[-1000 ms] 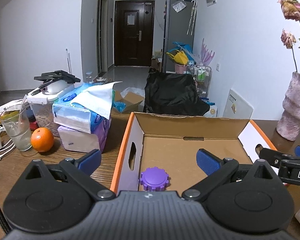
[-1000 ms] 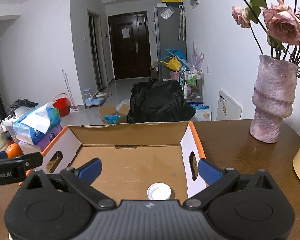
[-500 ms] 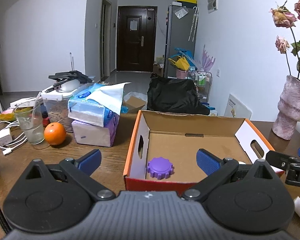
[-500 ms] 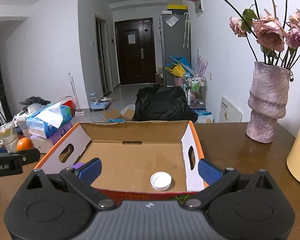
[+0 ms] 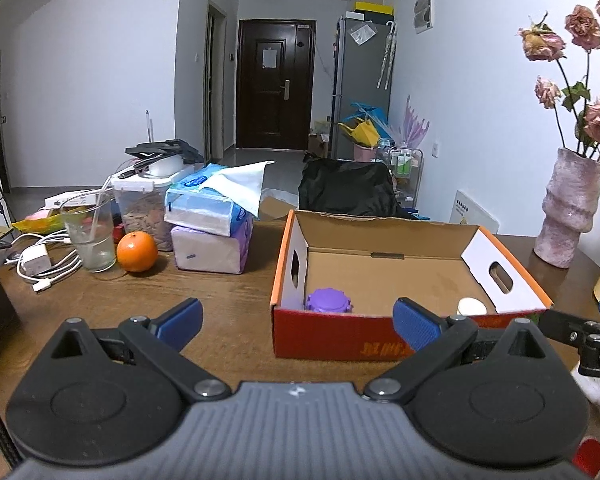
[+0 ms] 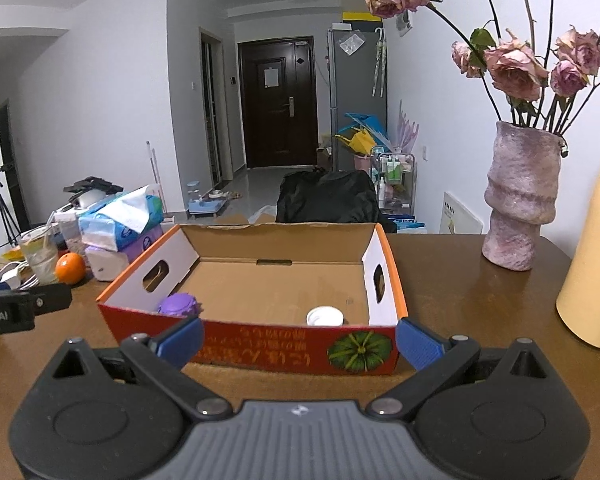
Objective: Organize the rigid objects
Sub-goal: 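Withdraw both open tools from the box back over the table, then grasp the red-and-white lint brush handle with the right tool while the left tool approaches the white roll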
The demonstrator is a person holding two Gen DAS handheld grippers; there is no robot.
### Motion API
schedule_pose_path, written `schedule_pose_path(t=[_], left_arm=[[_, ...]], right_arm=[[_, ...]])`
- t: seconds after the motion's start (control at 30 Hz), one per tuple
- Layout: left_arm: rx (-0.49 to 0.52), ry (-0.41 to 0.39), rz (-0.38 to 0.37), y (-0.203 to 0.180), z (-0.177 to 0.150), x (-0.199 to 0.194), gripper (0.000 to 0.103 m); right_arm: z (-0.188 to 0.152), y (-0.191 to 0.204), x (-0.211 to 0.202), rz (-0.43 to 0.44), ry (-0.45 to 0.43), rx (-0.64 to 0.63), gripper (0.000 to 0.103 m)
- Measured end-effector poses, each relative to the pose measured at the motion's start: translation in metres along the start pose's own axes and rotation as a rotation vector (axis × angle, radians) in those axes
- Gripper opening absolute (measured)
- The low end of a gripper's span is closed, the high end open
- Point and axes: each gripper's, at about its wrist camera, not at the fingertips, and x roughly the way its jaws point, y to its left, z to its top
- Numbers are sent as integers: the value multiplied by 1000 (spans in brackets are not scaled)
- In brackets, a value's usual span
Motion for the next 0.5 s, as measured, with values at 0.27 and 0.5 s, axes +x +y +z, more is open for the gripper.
schedule_pose_path(t=[0.27,0.5], left_arm=[[22,-12,-7,0,-19,-39,103],[32,-1,-16,3,-42,-68,103]], right_arm=[[-21,9,-33,0,12,-7,103],[-48,19,-59,-10,39,-22,103]])
